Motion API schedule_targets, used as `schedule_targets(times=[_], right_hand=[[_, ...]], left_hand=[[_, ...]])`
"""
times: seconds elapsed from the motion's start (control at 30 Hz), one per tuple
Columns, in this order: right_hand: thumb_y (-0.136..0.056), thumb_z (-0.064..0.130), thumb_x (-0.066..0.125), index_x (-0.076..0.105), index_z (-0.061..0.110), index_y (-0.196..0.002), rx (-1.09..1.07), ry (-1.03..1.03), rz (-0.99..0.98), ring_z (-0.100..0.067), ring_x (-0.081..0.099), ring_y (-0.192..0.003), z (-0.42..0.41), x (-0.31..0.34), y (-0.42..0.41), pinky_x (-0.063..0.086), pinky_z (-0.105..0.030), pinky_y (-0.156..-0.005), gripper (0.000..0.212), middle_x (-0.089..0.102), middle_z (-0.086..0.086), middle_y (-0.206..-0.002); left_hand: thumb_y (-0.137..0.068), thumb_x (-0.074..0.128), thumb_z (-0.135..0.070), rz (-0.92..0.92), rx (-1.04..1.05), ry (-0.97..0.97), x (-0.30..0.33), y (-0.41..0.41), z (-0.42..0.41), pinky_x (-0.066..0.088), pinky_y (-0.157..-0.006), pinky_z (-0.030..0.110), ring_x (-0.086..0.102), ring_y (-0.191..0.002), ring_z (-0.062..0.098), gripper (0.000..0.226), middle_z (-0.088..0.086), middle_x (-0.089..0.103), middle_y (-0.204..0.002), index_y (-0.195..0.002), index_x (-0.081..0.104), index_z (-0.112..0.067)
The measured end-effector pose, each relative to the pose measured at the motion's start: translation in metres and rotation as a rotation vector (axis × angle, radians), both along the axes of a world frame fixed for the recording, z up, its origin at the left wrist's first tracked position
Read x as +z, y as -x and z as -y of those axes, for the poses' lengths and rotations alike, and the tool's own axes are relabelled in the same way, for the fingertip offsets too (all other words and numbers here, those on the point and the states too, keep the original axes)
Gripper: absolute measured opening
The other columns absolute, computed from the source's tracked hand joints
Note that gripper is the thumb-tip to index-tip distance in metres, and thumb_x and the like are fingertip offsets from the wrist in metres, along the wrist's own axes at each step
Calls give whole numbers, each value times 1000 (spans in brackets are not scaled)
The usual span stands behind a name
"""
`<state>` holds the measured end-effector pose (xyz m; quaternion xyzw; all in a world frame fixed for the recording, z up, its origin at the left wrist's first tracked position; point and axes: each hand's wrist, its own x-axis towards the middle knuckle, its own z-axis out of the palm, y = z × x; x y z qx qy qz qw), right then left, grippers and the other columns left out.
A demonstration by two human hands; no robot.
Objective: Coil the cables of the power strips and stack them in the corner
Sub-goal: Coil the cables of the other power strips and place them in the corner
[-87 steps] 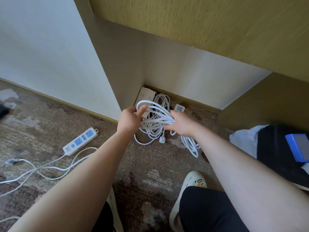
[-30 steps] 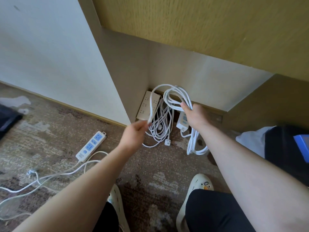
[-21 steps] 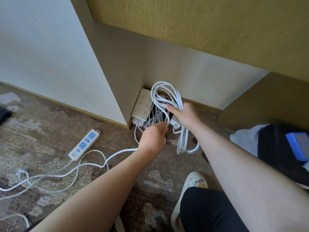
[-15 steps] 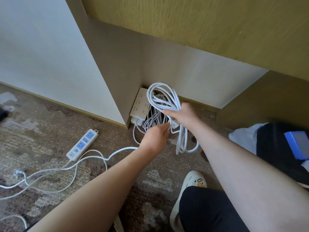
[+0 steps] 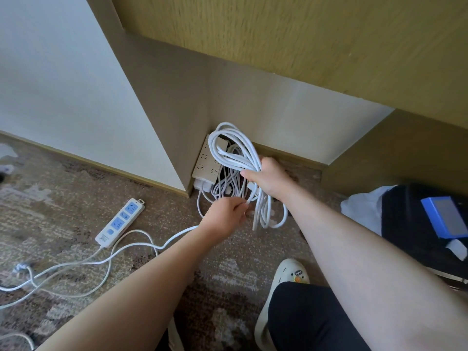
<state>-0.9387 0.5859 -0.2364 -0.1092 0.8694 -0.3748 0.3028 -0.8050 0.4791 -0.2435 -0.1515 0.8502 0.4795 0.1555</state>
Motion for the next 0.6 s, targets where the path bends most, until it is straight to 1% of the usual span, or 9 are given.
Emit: schedule_targets(times=[0.1,0.17,0.23,0.33,0.4,0.47,0.5,0.53,0.6], right_hand=[[-83,33,79,53,27,-80,-50,-13,-36,-7,57,-55,-6,3,4,37,-14,-37,28,59,5,-71],[-80,32,82,53,25,-76,-89,-28,-64,0,52,-44,-7,2,6,34,-12,-33,30,57,6,-66],[-80,36,82,54,24,-73,-111,-66,-104,0,48,-37,-3,-2,4,36,-18,-36,31,54,8,-60],[-80,43,80,54,24,-68,-67,-105,-113,-7,45,-38,3,-5,0,36,-23,-44,34,50,9,-54],[-80,43,79,56,23,-69,-41,-81,-95,-10,51,-41,3,-6,-2,40,-24,-46,32,53,7,-55],[-82,42,78,58,23,-72,-71,-50,-97,-8,55,-42,1,-6,-2,42,-22,-43,29,56,6,-57],[-83,40,78,59,23,-76,-98,-30,-93,-5,53,-40,-1,-5,0,42,-21,-41,26,57,5,-59],[-85,38,77,61,21,-80,-124,-12,-85,-5,52,-41,-2,-5,2,43,-20,-40,24,58,4,-62],[-87,34,75,62,18,-87,-184,10,-89,-7,52,-44,-8,-1,8,45,-19,-41,21,59,0,-68]], left_hand=[[-100,48,-32,115,-78,51,-8,-13,25,42,-58,28,57,-63,16,31,1,64,-72,-74,61,-21],[-97,51,-37,125,-59,141,-9,-18,42,38,-55,29,54,-61,17,30,5,64,-73,-79,67,-19],[-96,54,-37,85,-50,210,-7,-18,48,32,-51,29,49,-55,15,30,4,60,-67,-80,67,-16],[-95,55,-37,29,-133,293,-5,-18,41,28,-46,27,45,-51,11,32,-4,52,-58,-71,60,-16],[-95,54,-37,31,-170,268,-9,-22,37,31,-48,27,46,-52,11,32,-4,53,-60,-69,57,-19],[-97,52,-36,56,-214,202,-12,-28,36,35,-51,27,49,-57,12,30,-6,54,-64,-68,55,-29],[-98,50,-34,72,-232,163,-14,-30,38,37,-54,27,51,-60,11,25,-7,56,-67,-74,59,-33],[-99,49,-32,86,-235,129,-15,-33,41,39,-56,26,53,-61,11,20,-8,59,-71,-86,64,-35],[-99,49,-29,109,-187,103,-19,-41,58,42,-56,24,53,-59,9,19,-8,63,-75,-106,66,-35]])
